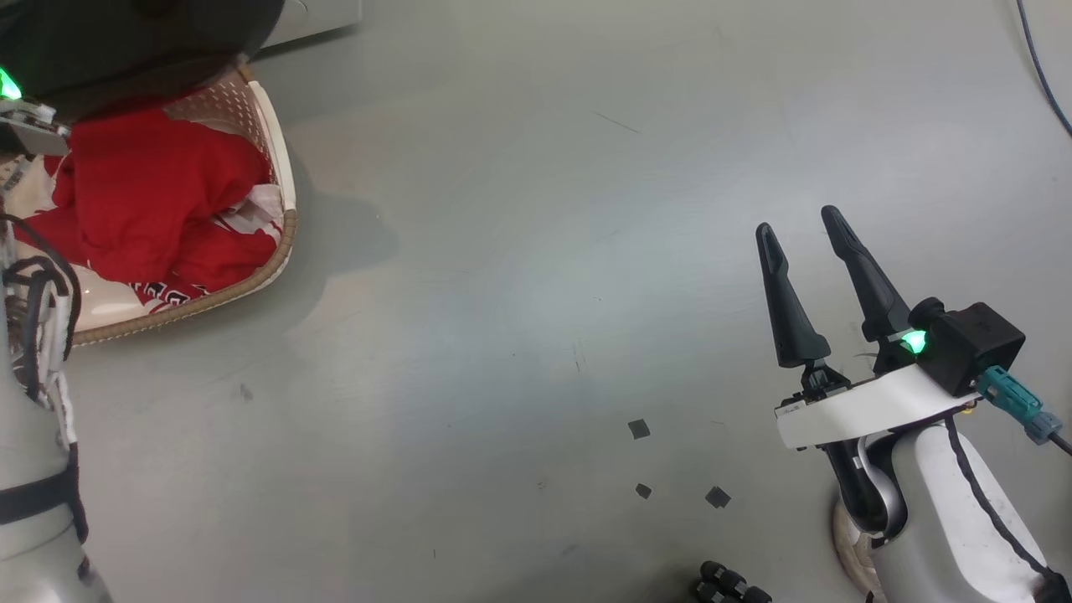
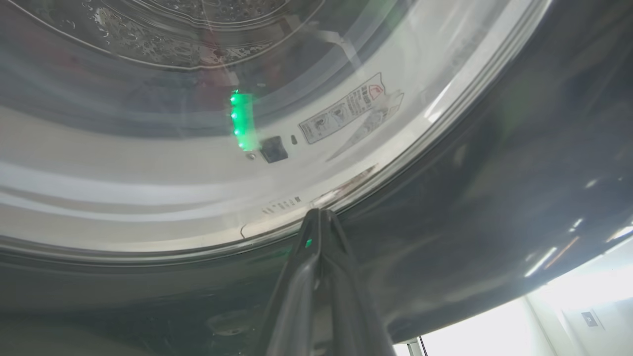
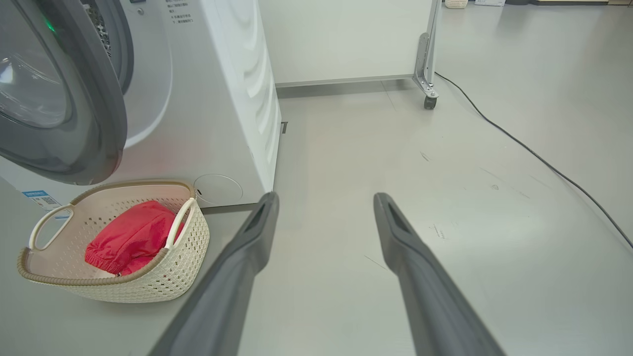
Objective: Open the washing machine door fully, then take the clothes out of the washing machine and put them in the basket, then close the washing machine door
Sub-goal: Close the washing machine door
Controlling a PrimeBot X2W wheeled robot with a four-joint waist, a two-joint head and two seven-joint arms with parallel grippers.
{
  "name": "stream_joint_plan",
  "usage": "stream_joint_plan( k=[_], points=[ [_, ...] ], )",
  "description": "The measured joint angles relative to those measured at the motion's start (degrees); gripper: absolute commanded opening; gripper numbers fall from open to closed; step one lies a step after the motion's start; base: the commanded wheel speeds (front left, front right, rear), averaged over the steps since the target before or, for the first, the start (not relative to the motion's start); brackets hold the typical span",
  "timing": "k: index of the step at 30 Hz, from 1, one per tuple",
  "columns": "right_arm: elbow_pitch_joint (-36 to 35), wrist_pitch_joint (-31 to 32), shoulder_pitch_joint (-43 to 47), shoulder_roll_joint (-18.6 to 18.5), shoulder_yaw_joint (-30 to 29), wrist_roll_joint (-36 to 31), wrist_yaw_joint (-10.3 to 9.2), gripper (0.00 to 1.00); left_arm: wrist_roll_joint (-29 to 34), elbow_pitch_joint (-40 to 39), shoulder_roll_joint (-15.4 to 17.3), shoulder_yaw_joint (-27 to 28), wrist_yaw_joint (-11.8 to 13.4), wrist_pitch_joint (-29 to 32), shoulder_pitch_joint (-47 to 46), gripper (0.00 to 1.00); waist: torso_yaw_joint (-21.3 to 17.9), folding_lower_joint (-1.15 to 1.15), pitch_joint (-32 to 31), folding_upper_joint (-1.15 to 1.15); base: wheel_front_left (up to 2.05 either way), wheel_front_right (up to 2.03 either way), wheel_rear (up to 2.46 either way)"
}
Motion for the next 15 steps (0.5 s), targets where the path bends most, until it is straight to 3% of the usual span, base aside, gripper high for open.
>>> stream_joint_plan(
  k=[15],
  points=[
    [1.01, 0.00, -2.17, 0.58, -0.48, 0.23, 0.32, 1.00, 3.05, 6.31, 0.70, 0.22, -0.35, -2.24, -6.10, 0.00, -2.27, 0.00, 1.55, 0.00, 0.00, 0.00, 0.00]
  ],
)
